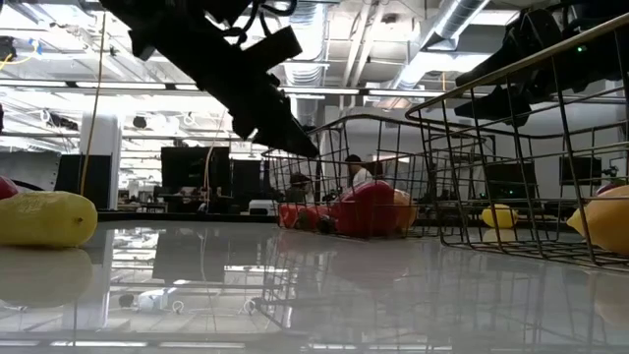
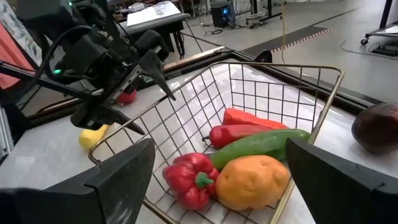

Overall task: Sort produce into baskets
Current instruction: Adjust the wire basket, then put the corn into the left wire basket

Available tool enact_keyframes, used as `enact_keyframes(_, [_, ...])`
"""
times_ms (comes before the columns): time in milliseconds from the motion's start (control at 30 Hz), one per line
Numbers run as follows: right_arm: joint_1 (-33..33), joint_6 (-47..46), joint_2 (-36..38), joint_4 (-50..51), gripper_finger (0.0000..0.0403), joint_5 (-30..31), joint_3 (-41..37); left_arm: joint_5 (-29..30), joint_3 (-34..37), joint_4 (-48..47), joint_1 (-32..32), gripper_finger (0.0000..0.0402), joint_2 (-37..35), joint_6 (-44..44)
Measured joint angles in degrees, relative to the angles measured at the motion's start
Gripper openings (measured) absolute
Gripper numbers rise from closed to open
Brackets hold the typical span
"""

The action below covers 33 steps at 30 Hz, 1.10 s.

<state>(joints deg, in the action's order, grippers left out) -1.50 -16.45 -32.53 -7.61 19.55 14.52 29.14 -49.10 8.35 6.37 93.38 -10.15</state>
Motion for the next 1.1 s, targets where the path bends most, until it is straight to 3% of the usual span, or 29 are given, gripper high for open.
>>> enact_keyframes(367, [0.0,-0.5,0.0,1.5,0.0385,0.0,0.0,-1.0,-3.2,-6.9,1.8,0.0318,-5.5,-2.3])
enact_keyframes(467, [0.0,-0.6,0.0,1.6,0.0385,0.0,0.0,-1.4,-4.2,-13.3,3.1,0.0318,-8.5,-1.4])
enact_keyframes(533, [0.0,-0.6,0.0,1.5,0.0385,0.0,0.0,-5.3,-5.2,-19.4,4.0,0.0318,-10.4,1.2])
enact_keyframes(700, [0.0,-0.6,0.0,1.6,0.0385,0.0,0.0,-24.0,-6.7,-31.1,5.8,0.0318,-13.5,15.3])
enact_keyframes(767, [0.0,-0.6,0.0,1.6,0.0385,0.0,0.0,-27.2,-6.7,-35.9,7.0,0.0318,-13.7,22.0])
enact_keyframes(967, [0.0,-0.3,0.0,1.6,0.0385,0.0,0.0,-25.5,-5.6,-46.5,13.7,0.0318,-12.5,32.5])
enact_keyframes(1100, [0.1,-0.2,0.0,1.6,0.0385,0.0,0.0,-22.2,-5.5,-45.0,17.6,0.0318,-10.6,32.6])
